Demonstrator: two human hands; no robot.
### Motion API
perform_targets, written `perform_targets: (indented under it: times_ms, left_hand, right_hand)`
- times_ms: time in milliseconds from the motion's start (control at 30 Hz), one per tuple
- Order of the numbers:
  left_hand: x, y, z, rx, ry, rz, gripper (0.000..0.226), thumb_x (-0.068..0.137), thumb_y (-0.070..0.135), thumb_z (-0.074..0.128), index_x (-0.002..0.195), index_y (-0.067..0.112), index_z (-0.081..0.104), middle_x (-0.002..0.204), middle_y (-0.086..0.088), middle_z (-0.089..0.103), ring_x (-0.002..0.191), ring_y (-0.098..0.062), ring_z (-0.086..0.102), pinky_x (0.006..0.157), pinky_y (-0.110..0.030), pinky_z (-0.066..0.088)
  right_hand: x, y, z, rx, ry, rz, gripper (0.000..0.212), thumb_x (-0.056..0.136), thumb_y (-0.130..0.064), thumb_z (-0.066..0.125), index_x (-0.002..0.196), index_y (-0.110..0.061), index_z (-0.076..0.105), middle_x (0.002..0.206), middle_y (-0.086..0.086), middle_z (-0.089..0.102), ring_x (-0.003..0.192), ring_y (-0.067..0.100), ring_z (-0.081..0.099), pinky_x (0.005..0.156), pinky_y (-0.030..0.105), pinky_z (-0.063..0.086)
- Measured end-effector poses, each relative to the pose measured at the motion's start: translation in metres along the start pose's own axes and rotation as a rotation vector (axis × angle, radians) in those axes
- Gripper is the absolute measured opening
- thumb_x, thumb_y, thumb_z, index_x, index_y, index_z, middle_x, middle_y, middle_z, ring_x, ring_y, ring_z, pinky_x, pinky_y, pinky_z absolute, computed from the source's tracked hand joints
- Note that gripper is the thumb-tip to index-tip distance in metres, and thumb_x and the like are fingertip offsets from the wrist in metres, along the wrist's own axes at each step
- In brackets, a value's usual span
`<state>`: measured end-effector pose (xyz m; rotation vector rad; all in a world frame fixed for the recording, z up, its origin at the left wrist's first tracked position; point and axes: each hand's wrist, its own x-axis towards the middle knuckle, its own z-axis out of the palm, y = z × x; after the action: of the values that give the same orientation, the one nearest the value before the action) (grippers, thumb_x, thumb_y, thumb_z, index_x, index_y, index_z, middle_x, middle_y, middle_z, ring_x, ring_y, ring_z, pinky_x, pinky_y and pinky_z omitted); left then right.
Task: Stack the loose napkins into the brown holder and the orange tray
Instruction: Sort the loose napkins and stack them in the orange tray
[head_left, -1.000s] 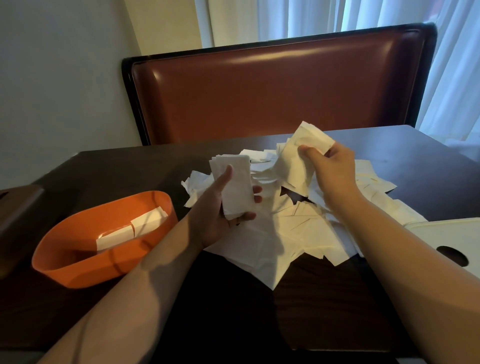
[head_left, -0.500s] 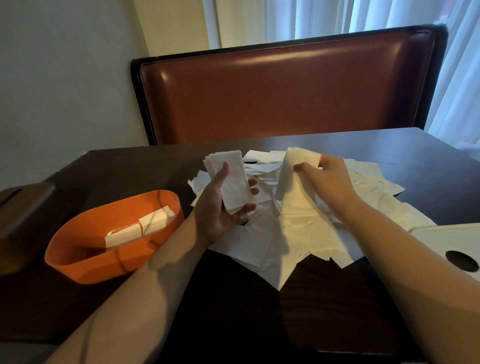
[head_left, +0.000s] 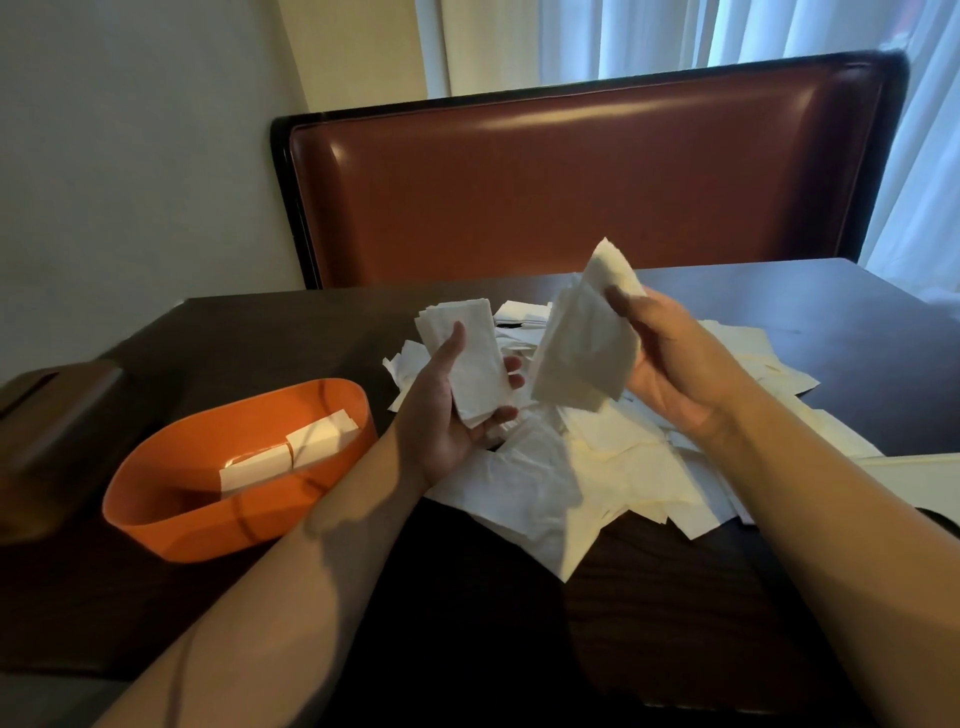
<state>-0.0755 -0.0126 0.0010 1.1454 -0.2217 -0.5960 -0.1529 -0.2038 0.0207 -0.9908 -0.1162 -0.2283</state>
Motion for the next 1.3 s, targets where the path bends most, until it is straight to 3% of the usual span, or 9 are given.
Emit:
perform_targets:
  times_ms: [167,233,300,500,667,900,1067,1167,1300]
  left_hand:
    - [-0.003,-0.005,-0.003,0.121,-0.133,-0.090,0.052,0.086,0.066,0.051,0.117,0.026,0.063,0.113,-0.007,0.072,0.106,-0.030,0.066,0.104,-0.054,0.043]
    - [-0.005,-0.008,-0.004,0.227,-0.177,-0.100,0.056,0.081,0.075,0.047,0.112,0.033,0.068,0.106,0.002,0.072,0.097,-0.019,0.069,0.086,-0.044,0.054]
    - [-0.007,-0.009,-0.002,0.150,-0.273,-0.193,0.069,0.088,0.075,0.029,0.109,0.025,0.073,0.103,-0.006,0.071,0.093,-0.022,0.070,0.057,-0.033,0.055]
    - [-0.003,-0.012,0.001,0.037,-0.508,-0.256,0.081,0.077,0.080,0.026,0.111,0.025,0.075,0.112,-0.014,0.069,0.102,-0.030,0.068,0.051,-0.030,0.054]
    - [-0.001,-0.011,-0.002,0.010,-0.486,-0.247,0.081,0.089,0.077,0.022,0.120,0.017,0.066,0.101,-0.013,0.065,0.087,-0.023,0.065,0.050,-0.027,0.050]
    - [-0.003,-0.007,0.000,-0.005,-0.318,-0.170,0.070,0.092,0.072,0.028,0.122,0.019,0.063,0.103,-0.012,0.070,0.088,-0.027,0.069,0.049,-0.028,0.051]
    - [-0.006,-0.007,-0.002,0.050,-0.373,-0.182,0.076,0.090,0.075,0.019,0.111,0.021,0.069,0.099,-0.011,0.072,0.086,-0.024,0.070,0.052,-0.028,0.050]
    - [-0.007,-0.006,-0.003,0.060,-0.425,-0.210,0.077,0.082,0.078,0.022,0.122,0.023,0.059,0.106,-0.012,0.072,0.097,-0.026,0.070,0.056,-0.028,0.052]
    - [-0.006,-0.008,-0.004,0.083,-0.438,-0.183,0.064,0.084,0.067,0.038,0.128,0.022,0.052,0.104,-0.012,0.072,0.094,-0.026,0.070,0.056,-0.029,0.052]
  right_hand:
    - [0.001,0.021,0.013,-0.226,0.031,-0.047,0.023,0.092,-0.009,0.061,0.113,-0.002,0.065,0.097,0.010,0.070,0.081,0.019,0.068,0.072,0.029,0.060]
    - [0.003,0.030,0.012,-0.433,0.118,-0.163,0.025,0.090,-0.011,0.067,0.113,0.000,0.065,0.096,0.004,0.072,0.086,0.016,0.068,0.074,0.026,0.057]
    - [0.005,0.034,0.011,-0.560,0.155,-0.231,0.023,0.089,-0.014,0.070,0.108,-0.003,0.067,0.090,-0.001,0.072,0.084,0.011,0.068,0.073,0.022,0.054]
    - [0.005,0.036,0.012,-0.663,0.211,-0.254,0.019,0.090,-0.016,0.069,0.108,-0.009,0.069,0.096,-0.001,0.071,0.089,0.009,0.067,0.074,0.022,0.054]
    - [0.006,0.031,0.013,-0.700,0.306,-0.245,0.023,0.097,-0.029,0.059,0.111,-0.012,0.068,0.102,0.001,0.070,0.099,0.018,0.064,0.087,0.036,0.054]
    - [-0.002,0.010,0.015,-0.133,0.010,-0.065,0.024,0.088,-0.018,0.061,0.108,-0.007,0.066,0.092,0.006,0.070,0.085,0.017,0.064,0.079,0.030,0.058]
    - [0.001,0.029,0.017,-0.629,0.102,-0.190,0.015,0.084,-0.020,0.073,0.095,-0.009,0.071,0.078,-0.007,0.069,0.073,0.006,0.061,0.065,0.016,0.047]
    - [0.006,0.036,0.017,-0.741,0.214,-0.220,0.007,0.082,-0.024,0.078,0.086,-0.022,0.073,0.095,-0.002,0.069,0.090,0.016,0.064,0.075,0.030,0.054]
    - [0.009,0.041,0.015,-0.888,0.251,-0.257,0.014,0.082,-0.028,0.077,0.093,-0.030,0.069,0.122,-0.004,0.061,0.108,0.008,0.058,0.077,0.018,0.048]
